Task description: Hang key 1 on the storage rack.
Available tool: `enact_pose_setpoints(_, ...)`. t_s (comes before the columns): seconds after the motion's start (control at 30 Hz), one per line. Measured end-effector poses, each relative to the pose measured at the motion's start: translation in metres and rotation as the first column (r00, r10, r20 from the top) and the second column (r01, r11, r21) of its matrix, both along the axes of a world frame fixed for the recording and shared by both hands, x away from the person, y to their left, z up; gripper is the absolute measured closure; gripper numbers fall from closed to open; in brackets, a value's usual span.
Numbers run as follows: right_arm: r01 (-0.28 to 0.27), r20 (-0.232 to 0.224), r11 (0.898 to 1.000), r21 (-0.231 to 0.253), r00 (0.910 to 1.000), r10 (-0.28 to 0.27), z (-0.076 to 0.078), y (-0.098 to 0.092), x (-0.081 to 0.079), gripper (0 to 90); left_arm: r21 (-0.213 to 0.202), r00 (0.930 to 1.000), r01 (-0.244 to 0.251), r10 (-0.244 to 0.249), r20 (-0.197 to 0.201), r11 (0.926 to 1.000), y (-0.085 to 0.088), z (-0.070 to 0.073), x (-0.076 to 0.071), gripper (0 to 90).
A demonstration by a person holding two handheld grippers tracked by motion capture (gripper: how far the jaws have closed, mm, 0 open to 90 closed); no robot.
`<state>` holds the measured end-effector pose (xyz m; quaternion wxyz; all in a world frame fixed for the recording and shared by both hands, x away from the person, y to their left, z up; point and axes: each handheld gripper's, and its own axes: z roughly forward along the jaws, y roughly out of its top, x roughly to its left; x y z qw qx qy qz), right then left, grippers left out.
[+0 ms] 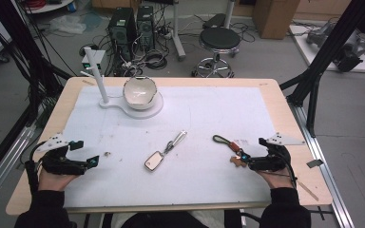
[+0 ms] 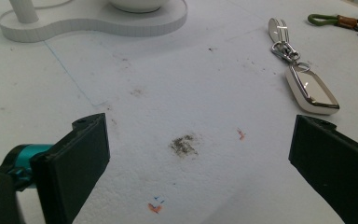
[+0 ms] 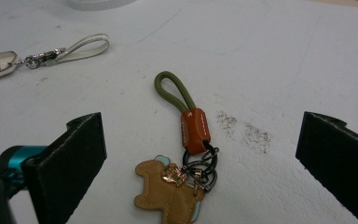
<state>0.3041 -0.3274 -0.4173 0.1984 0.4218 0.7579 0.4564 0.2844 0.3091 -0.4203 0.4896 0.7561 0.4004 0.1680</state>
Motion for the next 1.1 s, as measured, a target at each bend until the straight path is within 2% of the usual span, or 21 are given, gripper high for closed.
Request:
enact_pose_setpoints(0.47,0.006,-0.010,1.000,0.005,0.9999,-0.006,-0.001,-0.003,-0.001,0.8,0.001,1.0000,0.004,-0.004,-0.002,1.0000,0.000,0.000,0.000,5.5)
enact_pose_setpoints(0.8,-0.005,-0.034,1.000,-0.021,0.9994,0.004,-0.002,0.001,0.004,0.8,0.004,1.0000,0.005,-0.005,-0.008,1.0000,0.000,-0.001,0.000,5.5)
enact_pose_setpoints(1.1,-0.018,-0.052,0.998,-0.063,0.9985,0.014,0.004,0.012,0.013,0.8,0.004,0.9999,0.003,-0.003,-0.014,1.0000,-0.001,-0.002,0.001,5.5)
